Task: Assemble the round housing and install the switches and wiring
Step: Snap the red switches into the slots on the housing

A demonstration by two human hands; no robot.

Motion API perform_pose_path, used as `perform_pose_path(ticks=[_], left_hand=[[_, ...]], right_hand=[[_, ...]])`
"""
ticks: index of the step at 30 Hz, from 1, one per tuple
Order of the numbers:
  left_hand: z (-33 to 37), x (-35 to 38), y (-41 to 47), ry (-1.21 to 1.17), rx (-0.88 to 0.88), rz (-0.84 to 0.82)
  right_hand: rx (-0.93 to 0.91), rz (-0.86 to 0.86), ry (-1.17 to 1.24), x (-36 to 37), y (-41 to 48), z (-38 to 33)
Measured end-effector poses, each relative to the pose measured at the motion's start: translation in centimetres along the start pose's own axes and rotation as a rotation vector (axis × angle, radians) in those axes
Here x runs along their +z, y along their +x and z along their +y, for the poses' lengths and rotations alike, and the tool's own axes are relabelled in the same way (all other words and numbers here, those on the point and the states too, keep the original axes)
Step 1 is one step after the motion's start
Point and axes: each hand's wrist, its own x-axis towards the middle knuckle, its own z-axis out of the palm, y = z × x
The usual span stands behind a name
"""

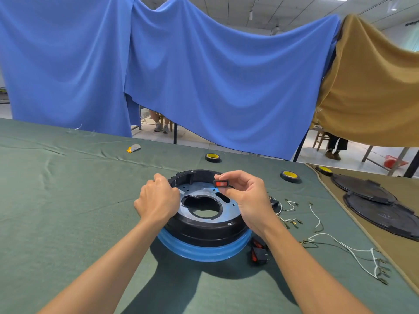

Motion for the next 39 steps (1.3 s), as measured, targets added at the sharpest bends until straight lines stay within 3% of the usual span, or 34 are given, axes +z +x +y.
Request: perform_pose_path(ticks=[5, 11, 14, 18, 21, 25, 28, 33, 36, 39], left_hand=[[0.3, -0.3, -0.4, 0.001, 0.002, -0.014], [0.4, -0.9, -2.0, 0.056, 0.062, -0.061], [0.1, -1.4, -2.8, 0.122, 0.123, -0.044], [-0.3, -2.9, -2.0, 0.229, 0.209, -0.038], [-1.2, -3.7, 0.8, 0.379, 0.442, -0.011], [-3.0, -3.1, 4.0, 0.499, 0.833, -0.197], [-3.9, -2.1, 5.0, 0.552, 0.962, -0.276], [-4.0, -3.1, 6.4, 0.56, 0.994, -0.269], [-4.1, -4.0, 6.5, 0.468, 0.894, -0.339], [-4.0, -4.8, 5.8, 0.387, 0.845, -0.388]], right_hand=[[-0.008, 0.026, -0.085, 0.0, 0.1, 0.3], [-0.234, 0.101, -0.591, 0.3, 0.8, 1.5], [-0.314, 0.114, -0.698, -0.2, 1.8, 1.9], [-0.333, 0.279, -0.809, -1.0, 2.3, 1.9], [-0.261, 0.438, -0.713, 0.1, 0.9, 1.7], [-0.006, 0.503, -0.456, 3.2, -1.5, 1.9], [0.061, 0.525, -0.46, 3.9, -1.8, 2.4], [-0.119, 0.482, -0.668, 2.8, -0.2, 3.2], [-0.205, 0.478, -0.833, 1.6, 1.0, 3.4], [-0.23, 0.485, -0.848, 0.7, 1.3, 3.4]])
